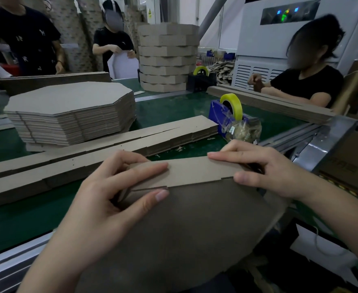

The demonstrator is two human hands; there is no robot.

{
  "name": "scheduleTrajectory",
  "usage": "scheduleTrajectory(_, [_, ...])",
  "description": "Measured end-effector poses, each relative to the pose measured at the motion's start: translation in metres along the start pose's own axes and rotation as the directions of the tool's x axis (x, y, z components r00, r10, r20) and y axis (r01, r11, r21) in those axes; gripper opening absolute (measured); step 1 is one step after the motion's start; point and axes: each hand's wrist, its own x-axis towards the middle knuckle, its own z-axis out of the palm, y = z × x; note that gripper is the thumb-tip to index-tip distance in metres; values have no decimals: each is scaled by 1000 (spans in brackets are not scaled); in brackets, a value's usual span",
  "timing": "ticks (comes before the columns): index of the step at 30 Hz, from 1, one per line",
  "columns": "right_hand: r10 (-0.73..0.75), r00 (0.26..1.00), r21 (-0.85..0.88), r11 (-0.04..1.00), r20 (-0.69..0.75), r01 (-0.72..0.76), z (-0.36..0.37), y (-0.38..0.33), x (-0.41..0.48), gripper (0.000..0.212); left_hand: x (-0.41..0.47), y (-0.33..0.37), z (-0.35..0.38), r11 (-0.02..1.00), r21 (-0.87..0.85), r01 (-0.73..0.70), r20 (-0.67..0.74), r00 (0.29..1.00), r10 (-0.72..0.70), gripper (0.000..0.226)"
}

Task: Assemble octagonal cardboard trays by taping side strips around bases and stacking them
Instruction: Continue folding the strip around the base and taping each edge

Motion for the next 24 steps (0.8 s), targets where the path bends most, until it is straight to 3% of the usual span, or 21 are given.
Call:
scheduleTrajectory(11, [31, 999, 45, 999, 14, -31, -4, 2, 3, 50, -1, -4, 0, 999, -9, -32, -14, 999, 32, 47])
scheduleTrajectory(24, [50, 996, 78, 995, 69, -56, -2, -4, 7, 48, 2, -2, -4, 999, 34, -38, 60, 998, 36, 35])
